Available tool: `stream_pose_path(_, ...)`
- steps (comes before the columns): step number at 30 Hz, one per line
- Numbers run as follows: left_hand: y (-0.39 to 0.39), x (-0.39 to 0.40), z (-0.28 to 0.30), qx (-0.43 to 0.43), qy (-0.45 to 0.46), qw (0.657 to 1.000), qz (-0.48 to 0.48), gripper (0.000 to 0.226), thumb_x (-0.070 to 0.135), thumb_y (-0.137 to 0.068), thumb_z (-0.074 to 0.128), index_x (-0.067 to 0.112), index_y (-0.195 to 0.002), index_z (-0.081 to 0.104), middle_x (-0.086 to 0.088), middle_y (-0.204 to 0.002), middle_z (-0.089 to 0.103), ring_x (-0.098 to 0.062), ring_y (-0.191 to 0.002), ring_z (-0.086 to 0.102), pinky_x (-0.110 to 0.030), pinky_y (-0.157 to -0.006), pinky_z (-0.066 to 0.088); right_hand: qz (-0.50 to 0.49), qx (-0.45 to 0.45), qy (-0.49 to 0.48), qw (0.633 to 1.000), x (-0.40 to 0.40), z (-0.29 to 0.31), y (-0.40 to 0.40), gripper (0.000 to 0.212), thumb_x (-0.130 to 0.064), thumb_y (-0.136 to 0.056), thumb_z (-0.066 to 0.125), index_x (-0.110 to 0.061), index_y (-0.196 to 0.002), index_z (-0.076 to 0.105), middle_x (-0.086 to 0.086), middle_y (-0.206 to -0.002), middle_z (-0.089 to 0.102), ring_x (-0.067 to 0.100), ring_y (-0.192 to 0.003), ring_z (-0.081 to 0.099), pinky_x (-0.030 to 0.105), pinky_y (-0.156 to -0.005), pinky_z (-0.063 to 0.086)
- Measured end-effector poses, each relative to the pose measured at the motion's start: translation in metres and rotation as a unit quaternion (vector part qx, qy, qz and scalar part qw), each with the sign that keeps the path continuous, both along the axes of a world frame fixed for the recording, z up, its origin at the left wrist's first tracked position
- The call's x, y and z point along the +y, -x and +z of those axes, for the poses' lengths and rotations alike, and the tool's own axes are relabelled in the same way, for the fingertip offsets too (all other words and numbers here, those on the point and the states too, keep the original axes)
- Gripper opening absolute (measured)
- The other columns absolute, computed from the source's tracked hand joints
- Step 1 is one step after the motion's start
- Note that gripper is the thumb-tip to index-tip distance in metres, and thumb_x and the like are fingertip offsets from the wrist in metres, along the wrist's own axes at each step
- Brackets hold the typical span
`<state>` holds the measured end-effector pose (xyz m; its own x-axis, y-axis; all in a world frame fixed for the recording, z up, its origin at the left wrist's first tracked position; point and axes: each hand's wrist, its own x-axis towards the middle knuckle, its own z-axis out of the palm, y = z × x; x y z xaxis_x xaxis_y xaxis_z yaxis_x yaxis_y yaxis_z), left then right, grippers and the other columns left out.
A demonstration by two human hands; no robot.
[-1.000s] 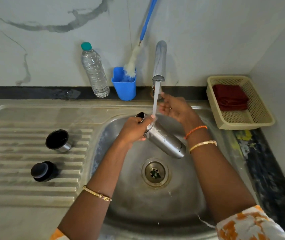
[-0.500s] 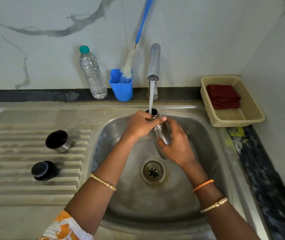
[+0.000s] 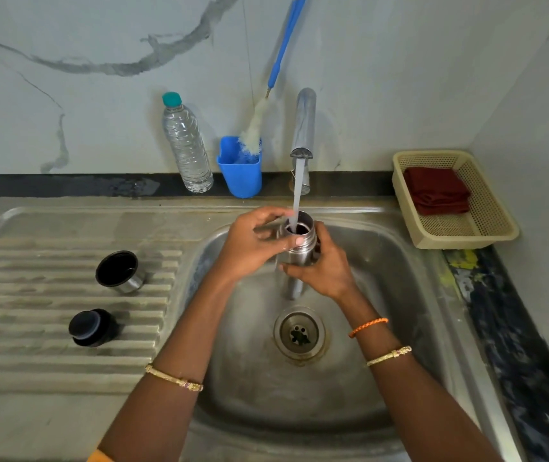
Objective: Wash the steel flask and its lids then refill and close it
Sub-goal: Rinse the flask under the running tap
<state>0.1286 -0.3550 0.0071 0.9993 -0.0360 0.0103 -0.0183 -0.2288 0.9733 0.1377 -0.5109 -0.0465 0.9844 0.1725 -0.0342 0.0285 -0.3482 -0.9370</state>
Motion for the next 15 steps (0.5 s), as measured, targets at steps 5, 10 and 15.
stream_pose_path(5,0.002,0.015,-0.006,0.077,0.052,0.995,0.048,0.058,0.018,-0.076,0.078,0.019,-0.128,0.054,-0.001,-0.13,0.06,-0.015,-0.113,0.061,-0.03,-0.094,0.051,-0.031,0.0,-0.066,0.997,0.005,-0.003,-0.006,0.076,-0.013,-0.06,0.087,-0.033,-0.12,0.045,-0.01,-0.11,0.063,0.007,-0.098,0.062,0.021,-0.084,0.054)
stream_pose_path(10,0.004,0.015,-0.013,0.108,0.048,0.99,0.079,0.039,0.024,-0.086,0.068,0.016,-0.123,0.058,0.003,-0.118,0.065,-0.007,-0.105,0.06,-0.016,-0.078,0.044,-0.056,0.154,-0.176,0.971,0.002,-0.002,-0.014,0.066,-0.016,-0.065,0.084,-0.027,-0.12,0.05,-0.003,-0.112,0.063,0.015,-0.099,0.062,0.034,-0.08,0.056)
stream_pose_path(15,0.007,0.016,-0.019,0.234,-0.045,0.971,-0.008,0.043,0.039,-0.088,0.066,0.024,-0.126,0.056,0.006,-0.12,0.062,-0.012,-0.11,0.057,-0.026,-0.082,0.047,-0.133,0.355,-0.256,0.889,0.006,-0.036,-0.005,0.059,-0.044,-0.075,0.067,-0.013,-0.123,0.051,0.017,-0.114,0.061,0.031,-0.1,0.061,0.041,-0.077,0.054)
